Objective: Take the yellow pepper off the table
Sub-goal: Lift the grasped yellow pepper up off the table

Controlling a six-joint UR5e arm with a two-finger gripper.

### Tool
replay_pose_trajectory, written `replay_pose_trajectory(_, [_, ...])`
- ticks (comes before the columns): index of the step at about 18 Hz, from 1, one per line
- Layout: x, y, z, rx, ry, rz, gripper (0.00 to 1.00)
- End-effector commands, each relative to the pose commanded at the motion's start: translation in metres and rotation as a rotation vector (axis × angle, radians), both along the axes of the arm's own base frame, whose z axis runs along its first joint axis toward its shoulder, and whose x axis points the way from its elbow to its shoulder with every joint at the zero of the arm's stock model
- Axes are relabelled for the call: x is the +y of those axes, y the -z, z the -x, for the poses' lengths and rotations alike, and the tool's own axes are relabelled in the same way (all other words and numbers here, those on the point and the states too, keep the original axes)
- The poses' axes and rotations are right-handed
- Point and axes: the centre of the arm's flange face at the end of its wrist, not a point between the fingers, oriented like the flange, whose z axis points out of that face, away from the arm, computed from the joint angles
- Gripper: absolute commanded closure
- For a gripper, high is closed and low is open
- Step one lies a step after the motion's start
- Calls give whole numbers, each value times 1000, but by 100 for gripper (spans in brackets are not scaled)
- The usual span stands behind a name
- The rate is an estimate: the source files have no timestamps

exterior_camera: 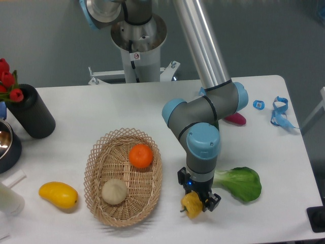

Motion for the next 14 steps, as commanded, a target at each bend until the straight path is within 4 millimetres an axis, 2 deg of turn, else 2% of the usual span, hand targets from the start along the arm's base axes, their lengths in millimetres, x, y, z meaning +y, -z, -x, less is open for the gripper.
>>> replay_pose_trajectory(3, [1,-10,2,8,-9,-16,57])
replay_pose_trajectory(7, [9,-37,10,33,-73,-64,61])
replay_pose_trajectory(9, [12,-69,11,56,-109,-110,61])
replay_pose_trajectory(12, [19,-124,-1,26,-164,-246,61])
replay_pose_trajectory(14, [15,-163,-11,22,-193,-316,61])
